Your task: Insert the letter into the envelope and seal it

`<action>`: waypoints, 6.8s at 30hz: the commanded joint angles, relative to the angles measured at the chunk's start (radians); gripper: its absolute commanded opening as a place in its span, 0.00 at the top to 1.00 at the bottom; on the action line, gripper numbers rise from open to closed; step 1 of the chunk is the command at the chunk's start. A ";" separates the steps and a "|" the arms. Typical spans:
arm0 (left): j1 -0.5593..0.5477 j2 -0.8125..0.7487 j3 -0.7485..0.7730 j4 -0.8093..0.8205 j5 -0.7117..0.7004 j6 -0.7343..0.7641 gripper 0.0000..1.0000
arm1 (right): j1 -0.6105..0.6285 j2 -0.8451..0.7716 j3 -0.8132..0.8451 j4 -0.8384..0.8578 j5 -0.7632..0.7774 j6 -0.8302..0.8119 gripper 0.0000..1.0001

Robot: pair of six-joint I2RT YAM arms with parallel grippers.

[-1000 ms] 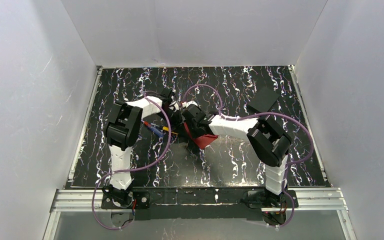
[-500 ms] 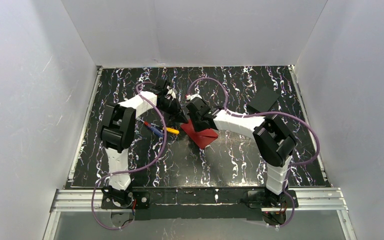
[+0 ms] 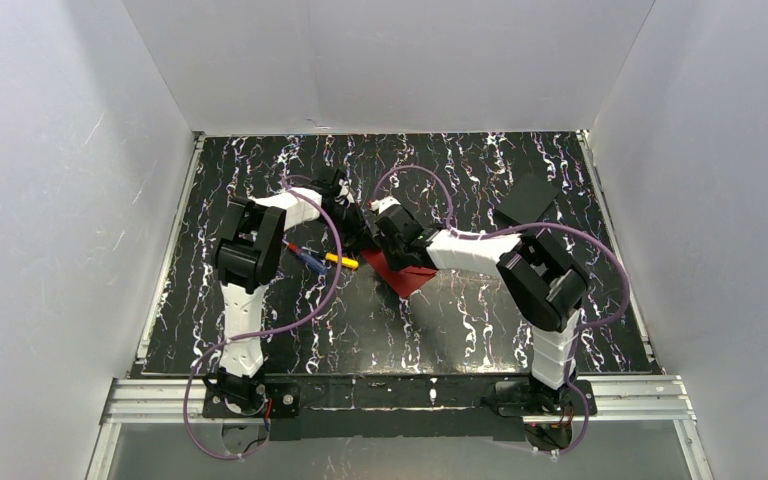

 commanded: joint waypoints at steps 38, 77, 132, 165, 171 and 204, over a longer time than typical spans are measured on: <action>-0.001 0.082 0.007 -0.168 -0.173 0.154 1.00 | 0.019 0.182 0.123 -0.223 -0.048 -0.043 0.87; -0.001 0.086 -0.012 -0.183 -0.168 0.181 1.00 | -0.010 0.243 0.138 -0.124 0.236 0.114 0.91; 0.049 -0.698 -0.226 -0.320 -0.238 0.332 0.34 | -0.540 -0.246 0.009 -0.512 0.012 -0.565 0.37; 0.074 -0.620 -0.199 -0.330 -0.176 0.357 0.34 | -0.640 -0.127 -0.031 -0.439 -0.257 -0.638 0.54; 0.075 -0.648 -0.212 -0.310 -0.170 0.348 0.34 | -0.635 -0.114 -0.065 -0.424 -0.276 -0.661 0.69; -0.009 -0.905 -0.391 0.650 0.243 0.004 0.29 | -0.243 -0.525 -0.138 0.635 -0.904 0.581 0.90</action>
